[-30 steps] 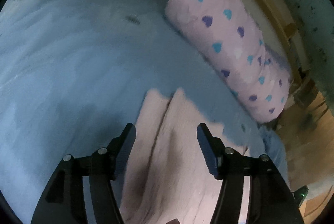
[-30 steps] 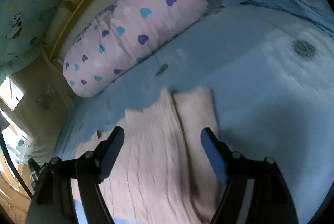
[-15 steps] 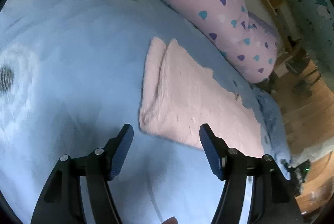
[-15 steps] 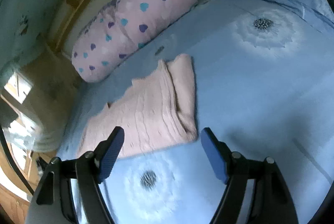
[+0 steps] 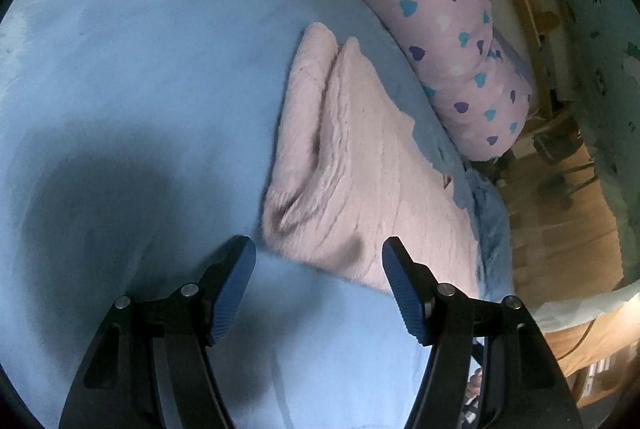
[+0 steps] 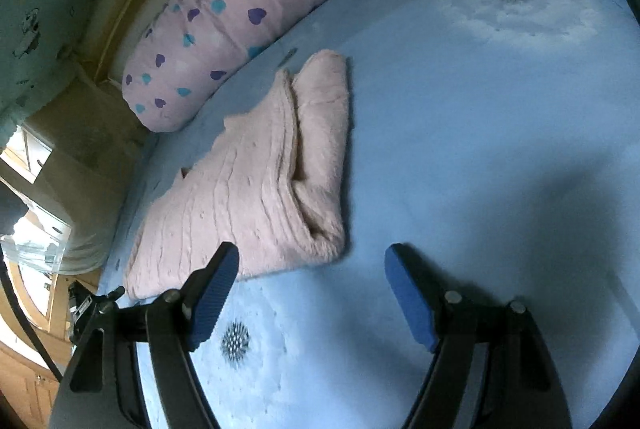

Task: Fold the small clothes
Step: 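Reach both grippers to the folded edge and close on it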

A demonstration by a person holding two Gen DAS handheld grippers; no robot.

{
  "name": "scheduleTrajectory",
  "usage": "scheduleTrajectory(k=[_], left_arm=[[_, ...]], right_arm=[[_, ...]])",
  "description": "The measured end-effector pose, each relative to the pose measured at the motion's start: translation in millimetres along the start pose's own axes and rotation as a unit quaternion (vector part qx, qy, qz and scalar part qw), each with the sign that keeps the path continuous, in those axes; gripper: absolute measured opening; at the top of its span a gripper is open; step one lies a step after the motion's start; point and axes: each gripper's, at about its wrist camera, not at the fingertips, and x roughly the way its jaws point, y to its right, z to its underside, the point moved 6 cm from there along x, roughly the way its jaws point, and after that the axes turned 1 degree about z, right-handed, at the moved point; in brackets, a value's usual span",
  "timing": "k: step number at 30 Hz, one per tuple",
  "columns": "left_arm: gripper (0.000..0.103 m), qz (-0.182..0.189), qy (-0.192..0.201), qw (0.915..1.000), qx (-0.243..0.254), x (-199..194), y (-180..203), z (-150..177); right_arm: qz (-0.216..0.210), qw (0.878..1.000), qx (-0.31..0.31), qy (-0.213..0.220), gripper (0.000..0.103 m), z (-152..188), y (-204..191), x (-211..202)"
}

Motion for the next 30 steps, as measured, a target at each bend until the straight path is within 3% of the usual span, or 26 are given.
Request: scheduleTrajectory(k=[9,16,23,24,25,26,27,30], left_arm=[[0.06,0.019,-0.009,0.9998,-0.008,16.4,2.0,-24.1],[0.059,0.007,-0.002,0.9999,0.007,24.3,8.3,-31.7],[0.054,-0.004,-0.002,1.0,0.005,23.7,8.5,-25.2],[0.044,-0.015,0.001,0.9998,0.011,24.0,8.0,-25.6],[0.022,-0.034,0.003,0.9993,0.016,24.3,6.1,-25.8],[0.019,-0.053,0.002,0.9983,0.024,25.3,4.3,-25.5],[0.018,-0.053,0.002,0.9982,0.027,25.2,3.3,-24.8],[0.016,-0.056,0.005,0.998,0.03,22.7,6.3,-24.6]], right_arm=[[-0.023,1.0,-0.016,-0.014,0.08,-10.0,-16.8,22.5],[-0.068,0.997,0.022,-0.017,0.08,-17.6,-23.6,35.9],[-0.061,0.998,0.025,-0.015,0.079,-22.4,-28.2,47.9],[-0.056,0.998,0.029,-0.015,0.077,-23.0,-27.9,48.5],[-0.055,0.998,0.034,-0.011,0.073,-23.0,-27.0,48.1],[-0.054,0.998,0.043,-0.007,0.053,-22.8,-24.4,47.8],[-0.049,0.997,0.062,-0.012,0.023,-22.0,-19.1,50.2],[-0.053,0.994,0.095,-0.018,0.019,-19.3,-9.2,53.9]])
